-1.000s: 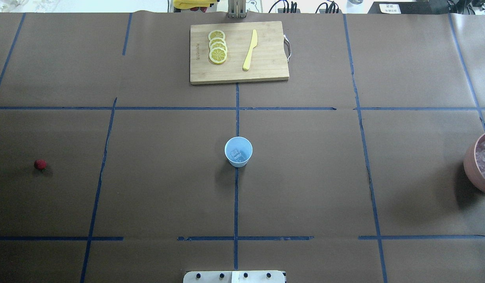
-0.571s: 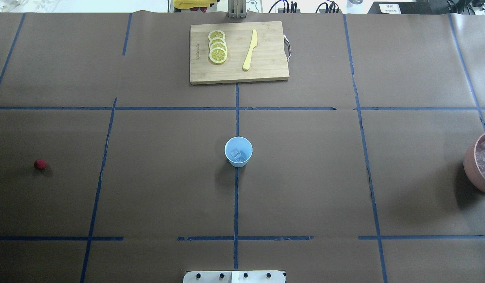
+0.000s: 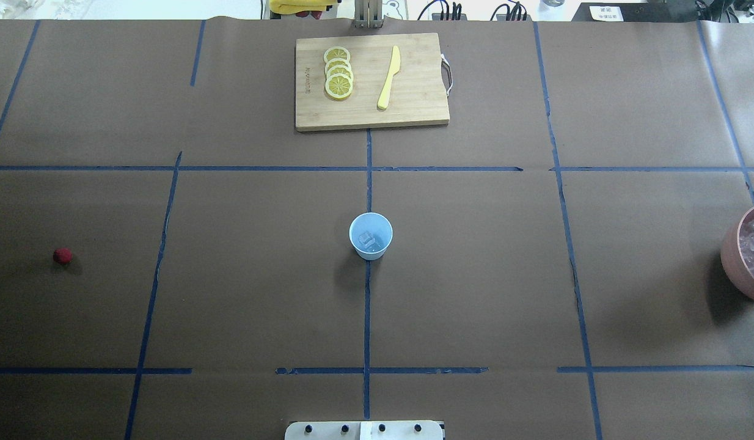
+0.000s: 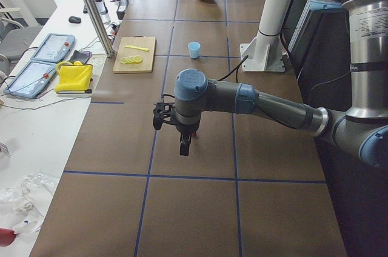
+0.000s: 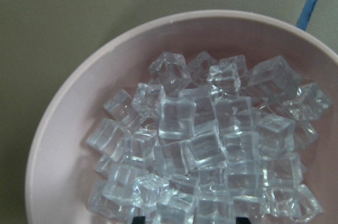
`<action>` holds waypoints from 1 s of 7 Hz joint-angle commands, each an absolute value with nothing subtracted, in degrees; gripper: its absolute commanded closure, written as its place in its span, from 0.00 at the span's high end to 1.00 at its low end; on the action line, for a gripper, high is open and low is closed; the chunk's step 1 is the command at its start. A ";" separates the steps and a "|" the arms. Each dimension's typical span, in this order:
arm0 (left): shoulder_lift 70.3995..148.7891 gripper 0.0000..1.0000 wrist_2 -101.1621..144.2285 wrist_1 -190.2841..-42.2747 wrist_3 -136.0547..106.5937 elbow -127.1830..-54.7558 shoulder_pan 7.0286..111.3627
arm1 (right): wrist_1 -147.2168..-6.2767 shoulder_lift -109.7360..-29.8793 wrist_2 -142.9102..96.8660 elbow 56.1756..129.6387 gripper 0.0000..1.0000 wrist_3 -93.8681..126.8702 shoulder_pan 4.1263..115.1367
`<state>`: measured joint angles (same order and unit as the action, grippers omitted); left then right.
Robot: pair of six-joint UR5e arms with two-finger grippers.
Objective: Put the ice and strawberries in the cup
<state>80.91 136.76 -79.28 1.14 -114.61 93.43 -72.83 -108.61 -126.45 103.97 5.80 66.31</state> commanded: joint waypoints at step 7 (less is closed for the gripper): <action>80.86 1.00 136.76 -79.28 1.14 -114.61 93.43 | -72.86 -108.37 -127.53 103.80 0.62 5.80 65.65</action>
